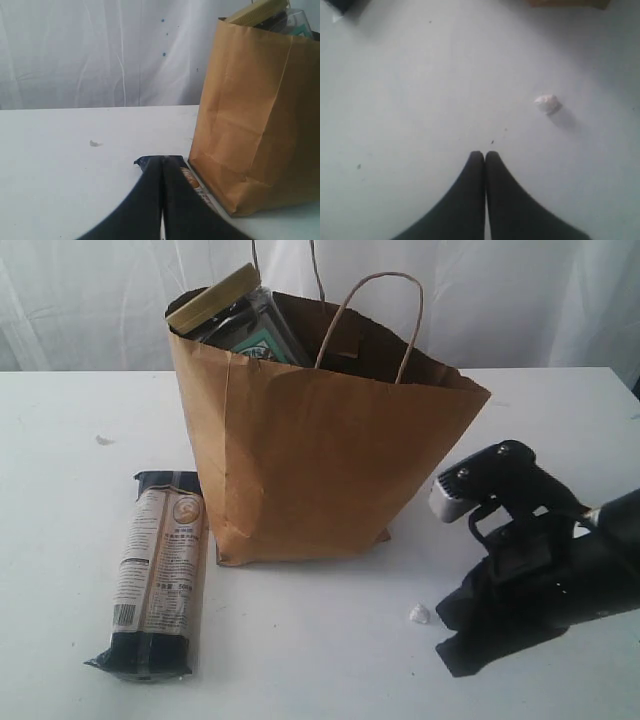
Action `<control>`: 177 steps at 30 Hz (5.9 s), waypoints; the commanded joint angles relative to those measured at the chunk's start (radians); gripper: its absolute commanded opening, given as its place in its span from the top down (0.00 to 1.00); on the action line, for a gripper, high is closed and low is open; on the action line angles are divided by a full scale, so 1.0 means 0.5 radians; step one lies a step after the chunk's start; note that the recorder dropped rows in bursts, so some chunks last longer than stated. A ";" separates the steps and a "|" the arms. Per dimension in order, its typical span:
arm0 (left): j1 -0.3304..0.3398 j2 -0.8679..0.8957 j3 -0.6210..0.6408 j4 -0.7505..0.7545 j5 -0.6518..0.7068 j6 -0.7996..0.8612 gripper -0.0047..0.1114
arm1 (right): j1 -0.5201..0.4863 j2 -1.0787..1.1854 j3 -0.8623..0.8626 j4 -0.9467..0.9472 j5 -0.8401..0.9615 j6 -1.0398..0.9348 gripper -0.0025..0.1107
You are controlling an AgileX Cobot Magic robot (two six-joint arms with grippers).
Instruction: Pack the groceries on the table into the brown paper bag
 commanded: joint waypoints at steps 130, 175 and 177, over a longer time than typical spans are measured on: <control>0.002 -0.007 0.006 0.018 -0.012 -0.001 0.96 | -0.006 -0.020 -1.093 0.863 0.560 0.155 0.98; 0.002 -0.007 0.006 0.018 -0.012 -0.001 0.96 | 0.019 0.401 -1.756 -1.839 0.387 1.041 0.98; 0.002 -0.007 0.006 0.018 -0.012 -0.001 0.96 | -0.236 0.446 -1.670 -2.249 0.583 1.479 0.98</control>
